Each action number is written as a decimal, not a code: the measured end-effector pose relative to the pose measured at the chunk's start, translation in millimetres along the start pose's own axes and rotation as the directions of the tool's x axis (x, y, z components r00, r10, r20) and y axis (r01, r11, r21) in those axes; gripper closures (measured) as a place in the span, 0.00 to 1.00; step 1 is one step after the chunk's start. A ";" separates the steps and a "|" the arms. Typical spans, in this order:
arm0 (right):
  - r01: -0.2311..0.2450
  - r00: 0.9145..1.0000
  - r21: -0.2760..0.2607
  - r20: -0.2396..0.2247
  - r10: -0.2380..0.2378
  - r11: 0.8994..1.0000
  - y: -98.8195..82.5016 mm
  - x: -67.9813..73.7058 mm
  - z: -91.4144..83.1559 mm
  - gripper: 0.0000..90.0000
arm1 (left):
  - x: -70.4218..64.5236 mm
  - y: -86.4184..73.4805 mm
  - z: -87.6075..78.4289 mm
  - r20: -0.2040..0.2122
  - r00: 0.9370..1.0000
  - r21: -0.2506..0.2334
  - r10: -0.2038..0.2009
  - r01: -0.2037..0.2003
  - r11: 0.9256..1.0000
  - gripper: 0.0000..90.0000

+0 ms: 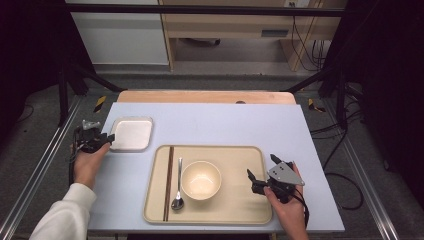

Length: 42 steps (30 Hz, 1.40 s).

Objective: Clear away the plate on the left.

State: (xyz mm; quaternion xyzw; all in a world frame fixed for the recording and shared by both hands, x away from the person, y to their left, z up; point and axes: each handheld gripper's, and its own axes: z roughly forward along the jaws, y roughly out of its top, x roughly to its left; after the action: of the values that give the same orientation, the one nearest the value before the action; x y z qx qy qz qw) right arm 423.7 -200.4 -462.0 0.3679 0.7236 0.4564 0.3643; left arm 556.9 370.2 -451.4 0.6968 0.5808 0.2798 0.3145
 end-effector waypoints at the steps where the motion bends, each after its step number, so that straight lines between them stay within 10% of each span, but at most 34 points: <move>1: 0.000 1.000 0.001 0.000 0.000 1.000 0.0 0.0 -0.1 0.11 | 0.8 -0.7 0.9 -0.001 1.000 0.007 -0.007 0.007 1.000 0.74; 42: -0.003 1.000 0.019 -0.010 0.003 1.000 -1.8 -0.8 2.3 0.10 | 7.9 -13.1 12.8 -0.002 0.992 0.045 -0.128 0.128 0.991 0.95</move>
State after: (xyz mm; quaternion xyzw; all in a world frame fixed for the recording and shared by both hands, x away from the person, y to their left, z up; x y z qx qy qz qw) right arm 425.7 -200.8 -464.3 0.3702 0.7291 0.4518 0.3566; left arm 559.6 378.2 -469.5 0.6654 0.6302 0.2454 0.3161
